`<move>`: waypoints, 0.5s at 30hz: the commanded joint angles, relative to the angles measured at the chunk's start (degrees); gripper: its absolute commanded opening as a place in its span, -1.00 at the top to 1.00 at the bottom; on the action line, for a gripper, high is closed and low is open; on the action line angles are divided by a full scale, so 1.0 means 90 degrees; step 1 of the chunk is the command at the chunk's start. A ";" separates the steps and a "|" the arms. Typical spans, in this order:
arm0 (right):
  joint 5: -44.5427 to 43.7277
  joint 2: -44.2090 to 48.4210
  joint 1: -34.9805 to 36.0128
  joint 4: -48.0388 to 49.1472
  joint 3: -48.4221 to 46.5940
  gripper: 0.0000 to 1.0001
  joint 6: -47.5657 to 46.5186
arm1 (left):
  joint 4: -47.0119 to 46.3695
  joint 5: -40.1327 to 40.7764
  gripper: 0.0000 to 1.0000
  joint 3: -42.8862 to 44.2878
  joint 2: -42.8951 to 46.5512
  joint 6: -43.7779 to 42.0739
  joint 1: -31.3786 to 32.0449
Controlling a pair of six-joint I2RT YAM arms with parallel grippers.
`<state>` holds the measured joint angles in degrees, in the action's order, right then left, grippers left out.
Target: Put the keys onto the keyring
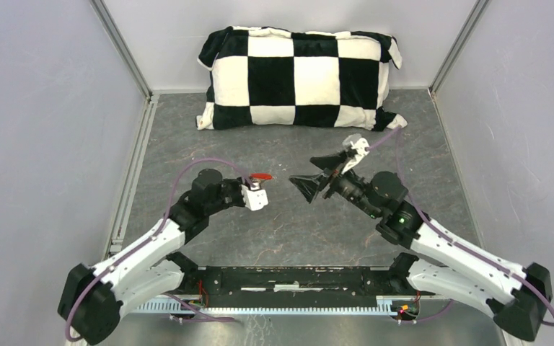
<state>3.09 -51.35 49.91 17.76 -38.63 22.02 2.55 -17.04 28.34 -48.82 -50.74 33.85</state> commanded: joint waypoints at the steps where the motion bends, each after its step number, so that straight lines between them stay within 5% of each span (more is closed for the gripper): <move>1: -0.1489 0.0789 -0.0118 -0.1009 0.0583 -0.96 0.0055 | -0.1647 0.0913 0.96 -0.0270 -0.0902 -0.2099 0.0007; 8: -0.1892 0.1538 -0.0199 -0.1124 0.1268 -0.96 0.0342 | -0.2577 0.1232 0.96 -0.0334 -0.2879 -0.3825 0.0537; 15: -0.2266 0.1919 -0.0261 -0.1276 0.1553 -0.96 0.0384 | -0.2190 0.1864 0.96 0.0172 -0.4271 -0.3149 0.1571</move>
<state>-13.65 -36.18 48.07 6.31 -25.32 24.69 -17.80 -2.68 27.05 -82.56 -79.59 43.53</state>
